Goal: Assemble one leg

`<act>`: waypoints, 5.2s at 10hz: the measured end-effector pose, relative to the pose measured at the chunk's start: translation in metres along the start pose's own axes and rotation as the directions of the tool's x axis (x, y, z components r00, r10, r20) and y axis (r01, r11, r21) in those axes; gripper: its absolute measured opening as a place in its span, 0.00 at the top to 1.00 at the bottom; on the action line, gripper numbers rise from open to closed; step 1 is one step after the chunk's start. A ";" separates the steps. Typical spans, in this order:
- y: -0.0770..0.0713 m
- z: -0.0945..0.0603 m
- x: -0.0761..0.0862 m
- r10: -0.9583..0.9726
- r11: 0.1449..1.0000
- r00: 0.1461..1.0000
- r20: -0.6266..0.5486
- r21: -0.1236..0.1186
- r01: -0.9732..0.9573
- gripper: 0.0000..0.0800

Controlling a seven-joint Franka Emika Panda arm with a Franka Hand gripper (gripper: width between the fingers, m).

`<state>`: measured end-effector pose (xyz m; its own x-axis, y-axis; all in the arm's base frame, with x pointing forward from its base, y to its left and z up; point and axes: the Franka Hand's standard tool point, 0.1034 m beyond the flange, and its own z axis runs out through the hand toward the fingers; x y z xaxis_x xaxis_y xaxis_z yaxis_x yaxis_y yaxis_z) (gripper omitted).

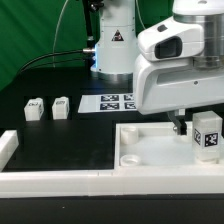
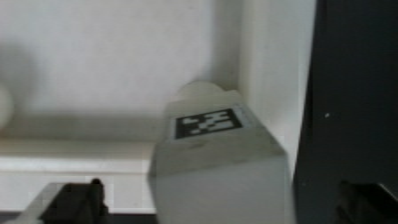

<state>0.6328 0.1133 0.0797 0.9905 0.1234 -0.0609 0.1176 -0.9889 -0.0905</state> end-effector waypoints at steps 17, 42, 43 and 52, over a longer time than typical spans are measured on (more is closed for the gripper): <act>0.003 0.001 0.000 0.748 0.663 0.664 0.002 0.014 -0.748 0.64; 0.005 0.007 -0.002 0.080 0.997 0.997 -0.001 0.015 -0.080 0.19; 0.005 0.007 -0.002 0.096 0.995 0.995 0.000 0.016 -0.096 0.19; 0.004 0.007 -0.002 0.174 0.985 0.985 0.001 0.017 -0.174 0.64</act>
Offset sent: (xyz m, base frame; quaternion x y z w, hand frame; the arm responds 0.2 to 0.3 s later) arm 0.0000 0.0000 0.0000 0.0000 0.0000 0.0000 1.0000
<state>0.6308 0.1092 0.0730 0.9958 -0.0503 -0.0764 -0.0575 -0.9938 -0.0954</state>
